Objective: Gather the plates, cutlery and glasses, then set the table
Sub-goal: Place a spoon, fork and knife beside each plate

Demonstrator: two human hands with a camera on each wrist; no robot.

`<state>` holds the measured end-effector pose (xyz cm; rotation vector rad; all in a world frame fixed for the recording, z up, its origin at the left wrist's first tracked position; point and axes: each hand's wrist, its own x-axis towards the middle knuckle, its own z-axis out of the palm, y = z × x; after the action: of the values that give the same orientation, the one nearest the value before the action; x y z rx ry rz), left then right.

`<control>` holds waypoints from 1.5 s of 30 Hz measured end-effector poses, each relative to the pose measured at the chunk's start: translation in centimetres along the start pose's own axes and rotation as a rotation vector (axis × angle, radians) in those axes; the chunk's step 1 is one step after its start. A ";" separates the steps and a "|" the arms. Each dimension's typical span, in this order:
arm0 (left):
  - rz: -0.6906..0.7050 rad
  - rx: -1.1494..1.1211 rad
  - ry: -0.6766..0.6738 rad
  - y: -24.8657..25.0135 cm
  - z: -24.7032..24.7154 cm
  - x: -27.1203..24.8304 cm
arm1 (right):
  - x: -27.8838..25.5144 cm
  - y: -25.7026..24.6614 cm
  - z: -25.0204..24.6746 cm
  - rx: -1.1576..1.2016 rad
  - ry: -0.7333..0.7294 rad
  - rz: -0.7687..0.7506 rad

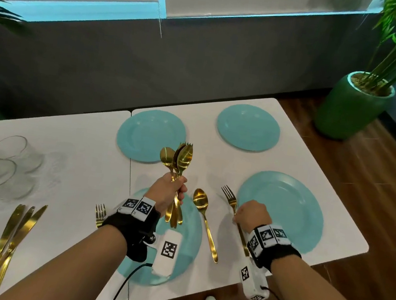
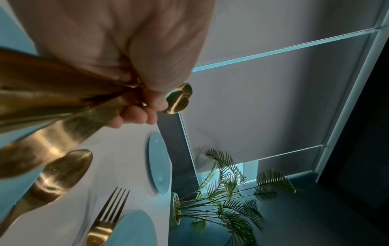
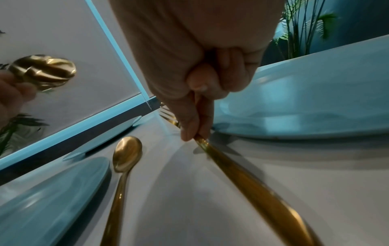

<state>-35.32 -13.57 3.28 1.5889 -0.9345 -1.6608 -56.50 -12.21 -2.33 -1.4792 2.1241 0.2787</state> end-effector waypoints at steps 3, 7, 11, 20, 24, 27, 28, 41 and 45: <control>-0.007 0.017 0.005 0.0 0.0 0.3 | -0.1 -0.5 0.7 0.001 0.053 0.010; -0.019 0.005 0.009 -0.2 -0.2 0.6 | -0.6 -1.3 1.4 -0.040 0.108 -0.023; -0.021 -0.001 0.011 -0.6 -0.9 0.6 | -0.8 -1.8 1.5 -0.028 0.138 -0.028; -0.016 0.007 0.009 -1.1 -1.3 0.6 | -1.7 -2.2 0.8 -0.152 0.160 -0.086; -0.018 0.006 0.010 -1.1 -1.3 0.5 | -2.0 -2.3 0.5 -0.180 0.161 -0.092; -0.015 0.006 0.012 -1.1 -1.3 0.5 | -2.2 -2.4 0.3 -0.196 0.160 -0.102; -0.014 0.004 0.011 -1.2 -1.3 0.5 | -2.3 -2.3 0.4 -0.202 0.162 -0.106; -0.034 -0.102 -0.039 1.7 0.3 -0.3 | -2.8 -4.6 -4.8 0.326 0.140 -0.296; 0.008 -0.054 -0.060 1.0 0.7 -0.6 | -3.9 -6.7 -6.2 0.598 -0.025 -0.396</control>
<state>-35.96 -13.52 4.46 1.5053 -0.9174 -1.7228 -51.20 -14.42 5.76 -1.4569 1.6328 -0.4437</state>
